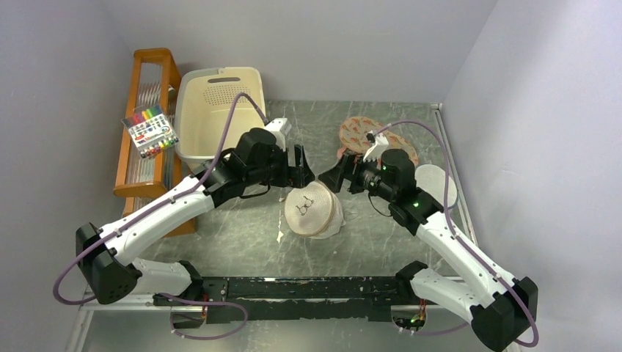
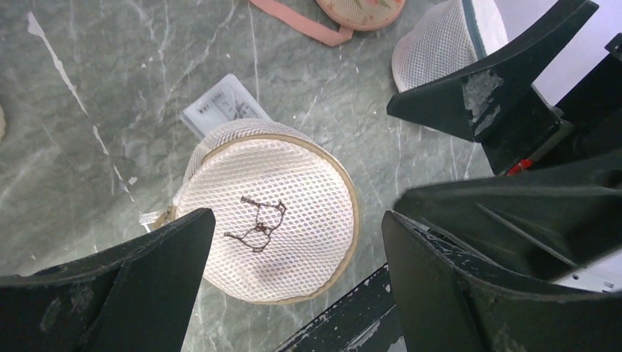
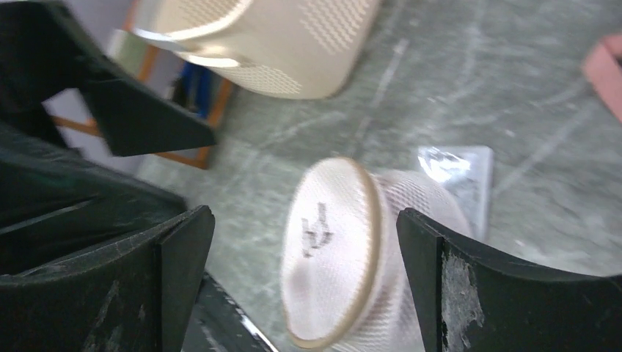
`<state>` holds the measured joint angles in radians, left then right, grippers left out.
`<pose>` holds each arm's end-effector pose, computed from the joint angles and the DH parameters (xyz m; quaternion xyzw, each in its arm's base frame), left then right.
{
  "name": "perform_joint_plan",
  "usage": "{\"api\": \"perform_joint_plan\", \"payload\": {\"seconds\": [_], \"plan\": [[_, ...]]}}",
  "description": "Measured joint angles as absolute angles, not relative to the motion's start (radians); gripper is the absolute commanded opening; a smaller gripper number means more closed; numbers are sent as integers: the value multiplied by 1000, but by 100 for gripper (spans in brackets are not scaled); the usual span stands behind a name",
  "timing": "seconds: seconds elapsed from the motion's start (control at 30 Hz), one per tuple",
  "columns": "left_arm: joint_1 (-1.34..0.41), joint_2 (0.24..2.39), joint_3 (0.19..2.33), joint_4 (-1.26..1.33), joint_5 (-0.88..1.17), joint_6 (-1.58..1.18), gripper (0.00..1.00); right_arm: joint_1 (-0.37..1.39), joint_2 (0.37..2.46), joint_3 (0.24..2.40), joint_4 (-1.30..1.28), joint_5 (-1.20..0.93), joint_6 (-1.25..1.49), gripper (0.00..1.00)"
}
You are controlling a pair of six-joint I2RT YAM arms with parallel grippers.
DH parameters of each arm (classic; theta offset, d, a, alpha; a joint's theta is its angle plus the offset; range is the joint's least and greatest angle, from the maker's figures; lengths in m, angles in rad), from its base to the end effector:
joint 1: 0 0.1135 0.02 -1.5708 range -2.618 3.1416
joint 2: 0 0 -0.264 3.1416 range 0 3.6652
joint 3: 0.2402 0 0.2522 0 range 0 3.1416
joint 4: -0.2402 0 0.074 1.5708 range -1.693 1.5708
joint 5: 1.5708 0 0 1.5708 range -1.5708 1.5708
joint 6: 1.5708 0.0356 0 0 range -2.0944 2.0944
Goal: Unzip the laundry bag and remove the bra
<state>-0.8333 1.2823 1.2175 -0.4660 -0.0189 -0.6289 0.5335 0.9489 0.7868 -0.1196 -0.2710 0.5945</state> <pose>0.1940 -0.2125 0.3551 0.0839 0.8637 -0.3256 0.3754 0.1860 0.1209 0.3176 -0.0570 0.7942 0.4095 0.4454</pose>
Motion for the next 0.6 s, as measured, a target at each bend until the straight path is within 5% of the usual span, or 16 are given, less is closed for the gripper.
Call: {"api": "perform_joint_plan", "payload": {"seconds": [0.37,0.6], "plan": [[-863,1209,927,-447,-54,-818,96,523,997,722,-249,-187,475,66],[-865,1145,708,-323,-2,-977,96,523,1030,654,-200,-326,455,34]]}}
